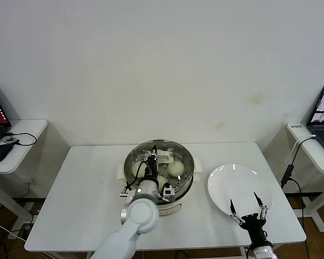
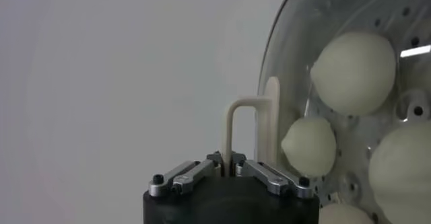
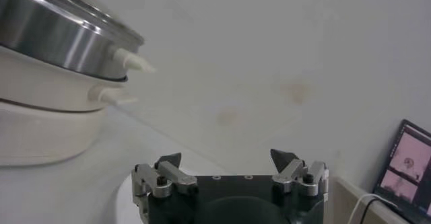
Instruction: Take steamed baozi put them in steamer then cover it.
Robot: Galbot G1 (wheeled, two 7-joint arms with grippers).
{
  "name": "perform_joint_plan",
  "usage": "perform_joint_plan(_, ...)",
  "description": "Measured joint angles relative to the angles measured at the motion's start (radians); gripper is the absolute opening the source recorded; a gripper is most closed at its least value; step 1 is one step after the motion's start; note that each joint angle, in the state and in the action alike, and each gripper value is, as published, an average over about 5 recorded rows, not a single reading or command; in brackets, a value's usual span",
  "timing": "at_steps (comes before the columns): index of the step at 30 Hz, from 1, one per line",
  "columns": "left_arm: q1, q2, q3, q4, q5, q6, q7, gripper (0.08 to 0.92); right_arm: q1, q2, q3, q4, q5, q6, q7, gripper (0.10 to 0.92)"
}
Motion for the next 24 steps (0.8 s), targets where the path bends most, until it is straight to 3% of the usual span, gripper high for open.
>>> perform_joint_plan(11, 0.012, -0.01, -0.008, 0.002, 0.012, -0.013, -0.008, 0.188, -0.003, 0.005, -0.004, 0.001, -0.001, 0.003, -0.003, 0.823)
perform_joint_plan(24, 0.065, 0.021, -0.025, -0.07, -0.005, -0.026, -0.01, 0.577, -0.009, 0.006, -0.006, 0.003, -0.002, 0.007, -0.006, 0.823)
